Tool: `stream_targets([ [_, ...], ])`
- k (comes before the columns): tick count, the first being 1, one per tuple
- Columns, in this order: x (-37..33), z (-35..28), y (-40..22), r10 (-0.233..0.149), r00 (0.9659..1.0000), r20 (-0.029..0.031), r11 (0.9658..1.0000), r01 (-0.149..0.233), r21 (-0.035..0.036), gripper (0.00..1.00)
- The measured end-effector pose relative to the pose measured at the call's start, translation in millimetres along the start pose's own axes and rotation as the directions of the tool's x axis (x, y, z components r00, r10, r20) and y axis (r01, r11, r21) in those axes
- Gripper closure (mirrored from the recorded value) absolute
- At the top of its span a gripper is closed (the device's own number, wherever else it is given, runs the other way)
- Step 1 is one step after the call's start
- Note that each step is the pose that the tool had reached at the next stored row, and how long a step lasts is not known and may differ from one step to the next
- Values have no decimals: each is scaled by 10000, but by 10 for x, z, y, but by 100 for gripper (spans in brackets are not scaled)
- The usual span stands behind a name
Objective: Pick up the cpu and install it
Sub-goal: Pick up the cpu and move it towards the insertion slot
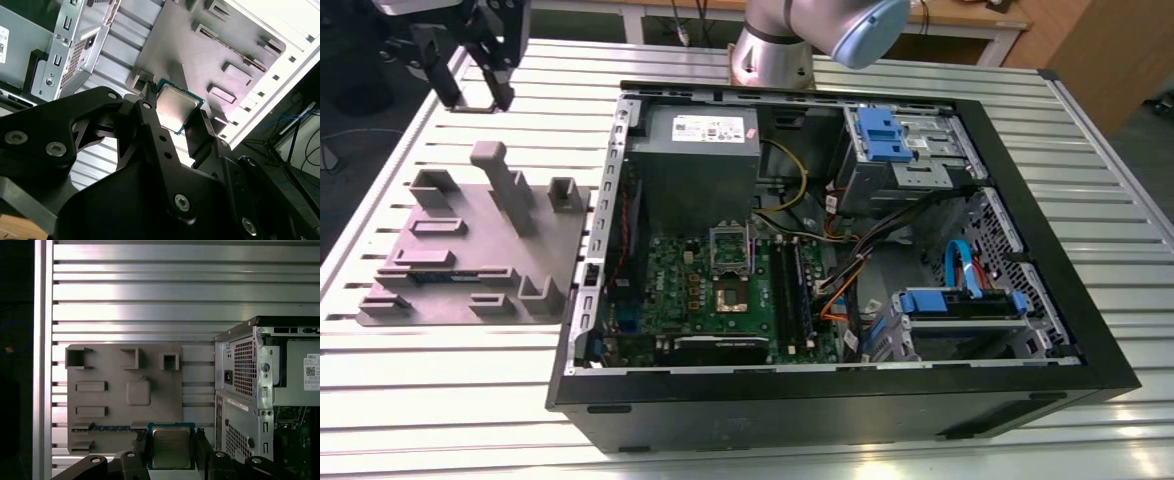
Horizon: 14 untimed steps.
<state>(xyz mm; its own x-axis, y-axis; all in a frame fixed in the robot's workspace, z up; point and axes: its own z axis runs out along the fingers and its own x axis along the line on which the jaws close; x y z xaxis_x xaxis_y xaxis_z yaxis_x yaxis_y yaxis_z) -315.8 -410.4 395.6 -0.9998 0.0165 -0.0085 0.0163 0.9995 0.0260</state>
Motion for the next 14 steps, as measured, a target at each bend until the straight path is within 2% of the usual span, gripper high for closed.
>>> stream_targets([
  [7, -105, 1, 2, 0, 10000, 0, 10000, 0, 0, 53],
  [11, -111, 1, -5, 0, 10000, 0, 10000, 0, 1, 53],
  [14, -112, 0, -44, 0, 10000, -1, 10000, 0, 2, 53],
])
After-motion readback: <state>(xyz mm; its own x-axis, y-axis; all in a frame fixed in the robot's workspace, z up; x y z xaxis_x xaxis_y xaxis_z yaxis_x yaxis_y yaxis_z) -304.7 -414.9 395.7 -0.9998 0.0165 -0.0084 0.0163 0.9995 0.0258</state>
